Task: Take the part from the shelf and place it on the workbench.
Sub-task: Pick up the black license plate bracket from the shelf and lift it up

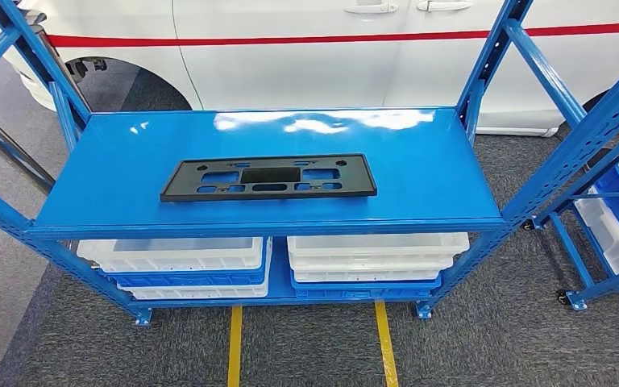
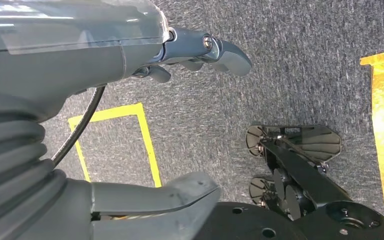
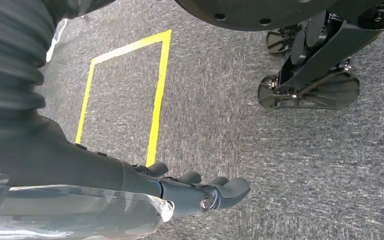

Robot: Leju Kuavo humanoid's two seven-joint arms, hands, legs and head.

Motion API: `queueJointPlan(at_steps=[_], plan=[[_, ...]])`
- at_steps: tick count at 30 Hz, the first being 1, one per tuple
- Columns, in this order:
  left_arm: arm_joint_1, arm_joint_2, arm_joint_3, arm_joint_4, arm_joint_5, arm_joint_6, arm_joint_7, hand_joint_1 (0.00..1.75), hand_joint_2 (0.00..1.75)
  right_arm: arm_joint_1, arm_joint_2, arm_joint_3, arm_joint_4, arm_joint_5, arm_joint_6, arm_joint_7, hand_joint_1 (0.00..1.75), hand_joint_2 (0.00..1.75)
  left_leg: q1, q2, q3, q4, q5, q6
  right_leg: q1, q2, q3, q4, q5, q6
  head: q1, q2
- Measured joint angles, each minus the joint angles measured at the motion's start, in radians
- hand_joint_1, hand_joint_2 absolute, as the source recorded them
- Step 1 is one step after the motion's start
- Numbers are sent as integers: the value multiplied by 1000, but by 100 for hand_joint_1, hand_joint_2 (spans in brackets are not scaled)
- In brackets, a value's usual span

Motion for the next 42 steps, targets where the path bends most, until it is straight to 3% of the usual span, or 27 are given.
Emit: queueJointPlan(at_steps=[11,14,15,18,20,24,37,38,41,42], plan=[[0,0,0,0,0,0,0,0,0,0,0,0,0,0,0,0,0,175,0,0,0,0,0,0,0,0,0,0,0,0,0,0],[0,0,0,0,0,0,0,0,131,0,0,0,0,0,0,0,0,175,0,0,0,0,0,0,0,0,0,0,0,0,0,0],[0,0,0,0,0,0,0,0,131,0,0,0,0,0,0,0,0,175,0,0,0,0,0,0,0,0,0,0,0,0,0,0],[0,0,0,0,0,0,0,0,0,0,0,0,0,0,0,0,0,175,0,0,0,0,0,0,0,0,0,0,0,0,0,0],[0,0,0,0,0,0,0,0,0,0,0,0,0,0,0,0,0,175,0,0,0,0,0,0,0,0,0,0,0,0,0,0],[0,0,0,0,0,0,0,0,175,0,0,0,0,0,0,0,0,175,0,0,0,0,0,0,0,0,0,0,0,0,0,0],[0,0,0,0,0,0,0,0,175,0,0,0,0,0,0,0,0,175,0,0,0,0,0,0,0,0,0,0,0,0,0,0],[0,0,0,0,0,0,0,0,131,0,0,0,0,0,0,0,0,175,0,0,0,0,0,0,0,0,0,0,0,0,0,0],[0,0,0,0,0,0,0,0,0,0,0,0,0,0,0,0,0,44,0,0,0,0,0,0,0,0,0,0,0,0,0,0],[0,0,0,0,0,0,0,0,0,0,0,0,0,0,0,0,0,0,0,0,0,0,0,0,0,0,0,0,0,0,0,0]])
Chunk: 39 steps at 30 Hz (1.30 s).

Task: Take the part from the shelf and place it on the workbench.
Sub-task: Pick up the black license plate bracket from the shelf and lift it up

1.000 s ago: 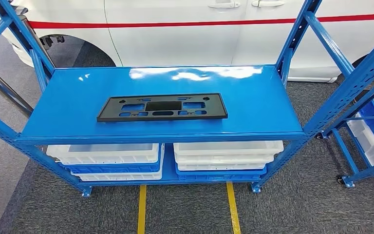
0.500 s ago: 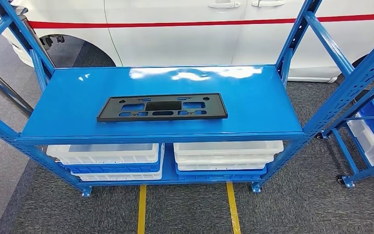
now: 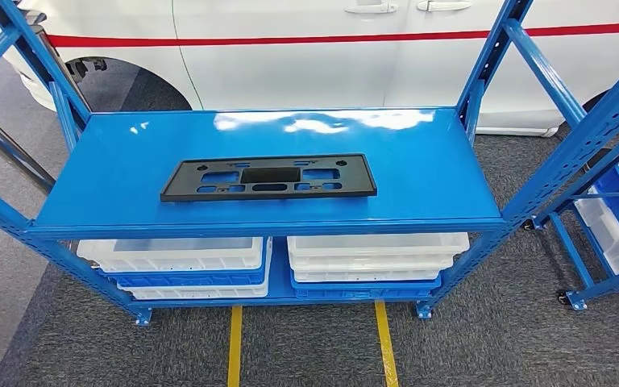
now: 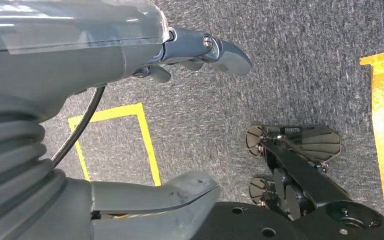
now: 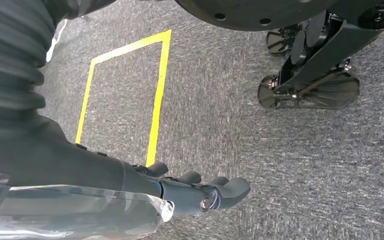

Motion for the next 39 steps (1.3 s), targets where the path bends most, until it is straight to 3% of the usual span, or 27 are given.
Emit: queueJointPlan(at_steps=[4,11,15,21,23,25,26,27,28,29,30,31,32,34,39], plan=[[0,0,0,0,0,0,0,0,175,0,0,0,0,0,0,0,0,0,0,0,0,0,0,0,0,0,0,0,0,0,0,0],[0,0,0,0,0,0,0,0,175,0,0,0,0,0,0,0,0,0,0,0,0,0,0,0,0,0,0,0,0,0,0,0],[0,0,0,0,0,0,0,0,175,0,0,0,0,0,0,0,0,175,0,0,0,0,0,0,0,0,0,0,0,0,0,0],[0,0,0,0,0,0,0,0,175,0,0,0,0,0,0,0,0,175,0,0,0,0,0,0,0,0,0,0,0,0,0,0],[0,0,0,0,0,0,0,2,87,0,0,0,0,0,0,0,0,175,0,0,0,0,0,0,0,0,0,0,0,0,0,0],[0,0,0,0,0,0,0,86,0,0,0,0,0,0,0,0,2,175,0,0,0,0,0,0,0,0,0,0,0,0,0,0],[0,0,0,0,0,0,0,95,0,0,0,0,0,0,0,0,2,175,0,0,0,0,0,0,0,0,0,0,0,0,0,0],[0,0,0,0,0,0,0,93,0,0,0,0,0,0,0,0,2,175,0,0,0,0,0,0,0,0,0,0,0,0,0,0],[0,0,0,0,0,0,0,52,0,0,0,0,0,0,0,0,2,131,0,0,0,0,0,0,0,0,0,0,0,0,0,0],[0,0,0,0,0,0,0,9,0,0,0,0,0,0,0,0,0,131,0,0,0,0,0,0,0,0,0,0,0,0,0,0],[0,0,0,0,0,0,0,0,0,0,0,0,0,0,0,0,0,131,0,0,0,0,0,0,0,0,0,0,0,0,0,0],[0,0,0,0,0,0,0,0,44,0,0,0,0,0,0,0,0,131,0,0,0,0,0,0,0,0,0,0,0,0,0,0],[0,0,0,0,0,0,0,0,87,0,0,0,0,0,0,0,0,175,0,0,0,0,0,0,0,0,0,0,0,0,0,0],[0,0,0,0,0,0,0,0,175,0,0,0,0,0,0,0,0,175,0,0,0,0,0,0,0,0,0,0,0,0,0,0],[0,0,0,0,0,0,0,0,175,0,0,0,0,0,0,0,0,175,0,0,0,0,0,0,0,0,0,0,0,0,0,0]])
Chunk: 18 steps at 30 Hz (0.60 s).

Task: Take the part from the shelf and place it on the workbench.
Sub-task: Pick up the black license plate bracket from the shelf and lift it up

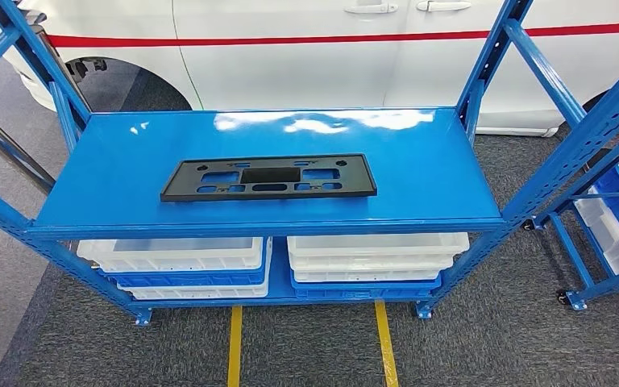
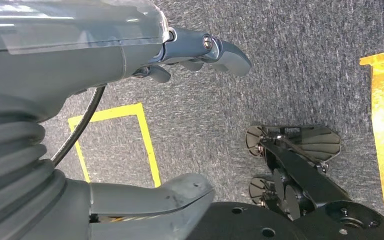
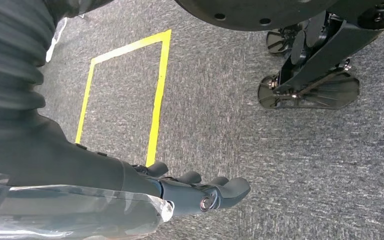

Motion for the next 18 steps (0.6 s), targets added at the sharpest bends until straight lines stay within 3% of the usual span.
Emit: queueJointPlan(at_steps=[1,4,5,8,18], plan=[[0,0,0,0,0,0,0,0,175,0,0,0,0,0,0,0,0,175,0,0,0,0,0,0,0,0,0,0,0,0,0,0],[0,0,0,0,0,0,0,0,44,0,0,0,0,0,0,0,0,175,0,0,0,0,0,0,0,0,0,0,0,0,0,0],[0,0,0,0,0,0,0,0,44,0,0,0,0,0,0,0,0,175,0,0,0,0,0,0,0,0,0,0,0,0,0,0],[0,0,0,0,0,0,0,0,175,0,0,0,0,0,0,0,0,175,0,0,0,0,0,0,0,0,0,0,0,0,0,0],[0,0,0,0,0,0,0,0,175,0,0,0,0,0,0,0,0,175,0,0,0,0,0,0,0,0,0,0,0,0,0,0]])
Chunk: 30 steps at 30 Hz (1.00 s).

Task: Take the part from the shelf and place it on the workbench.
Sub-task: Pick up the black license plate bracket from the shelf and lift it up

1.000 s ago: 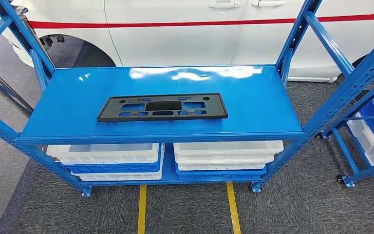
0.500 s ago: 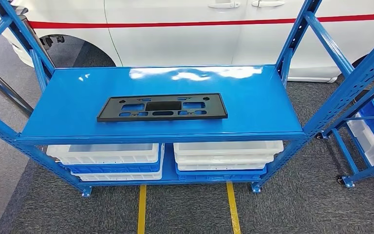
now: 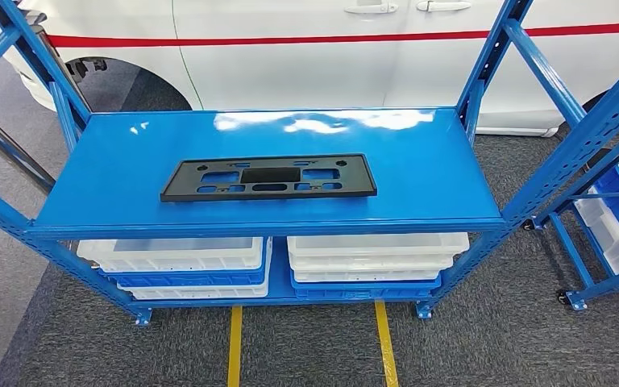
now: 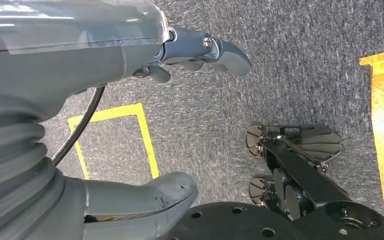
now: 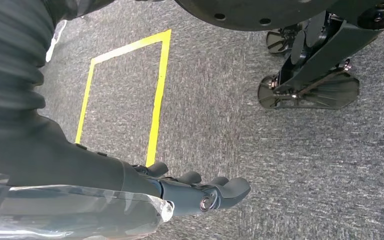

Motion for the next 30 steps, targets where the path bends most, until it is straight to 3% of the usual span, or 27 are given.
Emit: queueJointPlan(at_steps=[30], plan=[[0,0,0,0,0,0,0,0,175,0,0,0,0,0,0,0,0,175,0,0,0,0,0,0,0,0,0,0,0,0,0,0]])
